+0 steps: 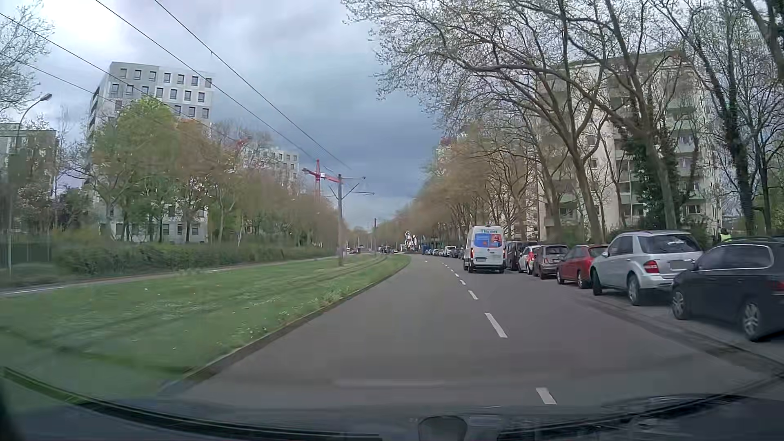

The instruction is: Follow the waypoints while adhering to traffic rules and regulations

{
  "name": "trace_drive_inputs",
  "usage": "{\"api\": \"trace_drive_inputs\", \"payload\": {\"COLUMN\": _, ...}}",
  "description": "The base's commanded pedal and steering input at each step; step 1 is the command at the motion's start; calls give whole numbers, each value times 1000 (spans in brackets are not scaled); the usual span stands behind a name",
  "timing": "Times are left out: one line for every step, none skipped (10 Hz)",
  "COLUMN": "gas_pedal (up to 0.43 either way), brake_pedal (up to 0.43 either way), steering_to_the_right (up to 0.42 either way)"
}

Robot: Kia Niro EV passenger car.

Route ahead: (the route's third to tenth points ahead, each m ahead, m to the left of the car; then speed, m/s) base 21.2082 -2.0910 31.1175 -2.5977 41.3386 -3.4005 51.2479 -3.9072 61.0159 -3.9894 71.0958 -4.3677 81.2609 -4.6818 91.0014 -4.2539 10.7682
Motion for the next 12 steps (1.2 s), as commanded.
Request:
{"api": "trace_drive_inputs", "payload": {"gas_pedal": 157, "brake_pedal": 0, "steering_to_the_right": 5}}
{"api": "trace_drive_inputs", "payload": {"gas_pedal": 157, "brake_pedal": 0, "steering_to_the_right": 6}}
{"api": "trace_drive_inputs", "payload": {"gas_pedal": 157, "brake_pedal": 0, "steering_to_the_right": 8}}
{"api": "trace_drive_inputs", "payload": {"gas_pedal": 157, "brake_pedal": 0, "steering_to_the_right": 8}}
{"api": "trace_drive_inputs", "payload": {"gas_pedal": 157, "brake_pedal": 0, "steering_to_the_right": 8}}
{"api": "trace_drive_inputs", "payload": {"gas_pedal": 150, "brake_pedal": 0, "steering_to_the_right": 8}}
{"api": "trace_drive_inputs", "payload": {"gas_pedal": 150, "brake_pedal": 0, "steering_to_the_right": 9}}
{"api": "trace_drive_inputs", "payload": {"gas_pedal": 150, "brake_pedal": 0, "steering_to_the_right": 11}}
{"api": "trace_drive_inputs", "payload": {"gas_pedal": 138, "brake_pedal": 0, "steering_to_the_right": 15}}
{"api": "trace_drive_inputs", "payload": {"gas_pedal": 138, "brake_pedal": 0, "steering_to_the_right": 16}}
{"api": "trace_drive_inputs", "payload": {"gas_pedal": 130, "brake_pedal": 0, "steering_to_the_right": 17}}
{"api": "trace_drive_inputs", "payload": {"gas_pedal": 130, "brake_pedal": 0, "steering_to_the_right": 17}}
